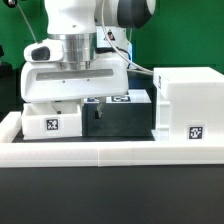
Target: Assemble drawer
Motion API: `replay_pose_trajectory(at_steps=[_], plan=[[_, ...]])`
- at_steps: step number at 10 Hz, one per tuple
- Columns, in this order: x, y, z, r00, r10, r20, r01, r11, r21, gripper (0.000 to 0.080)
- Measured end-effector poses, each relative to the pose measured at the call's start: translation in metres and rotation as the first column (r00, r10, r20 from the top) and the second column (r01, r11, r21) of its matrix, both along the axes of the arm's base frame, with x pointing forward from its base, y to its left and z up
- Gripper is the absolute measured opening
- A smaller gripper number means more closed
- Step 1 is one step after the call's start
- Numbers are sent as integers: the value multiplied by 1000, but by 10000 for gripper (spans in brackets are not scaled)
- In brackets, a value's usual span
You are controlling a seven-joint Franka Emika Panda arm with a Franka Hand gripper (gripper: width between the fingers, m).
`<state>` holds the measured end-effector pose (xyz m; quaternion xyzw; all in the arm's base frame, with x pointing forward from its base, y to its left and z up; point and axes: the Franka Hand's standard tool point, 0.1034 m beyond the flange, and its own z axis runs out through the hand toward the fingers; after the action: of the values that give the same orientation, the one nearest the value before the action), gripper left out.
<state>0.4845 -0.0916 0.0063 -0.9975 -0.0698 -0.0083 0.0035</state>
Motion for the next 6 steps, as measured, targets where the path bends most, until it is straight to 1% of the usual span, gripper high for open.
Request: replay_pose_trajectory(at_steps=[1,2,3,4,5,6], plan=[[0,-1,0,1000,0,0,0,1000,0,463],[0,-1,0,1000,0,0,0,1000,0,261],[0,-1,0,1000,0,0,0,1000,0,261],[0,-1,0,1000,0,0,0,1000,0,125],[0,-1,0,1000,0,0,0,1000,0,41],[0,-1,0,1000,0,0,0,1000,0,41]])
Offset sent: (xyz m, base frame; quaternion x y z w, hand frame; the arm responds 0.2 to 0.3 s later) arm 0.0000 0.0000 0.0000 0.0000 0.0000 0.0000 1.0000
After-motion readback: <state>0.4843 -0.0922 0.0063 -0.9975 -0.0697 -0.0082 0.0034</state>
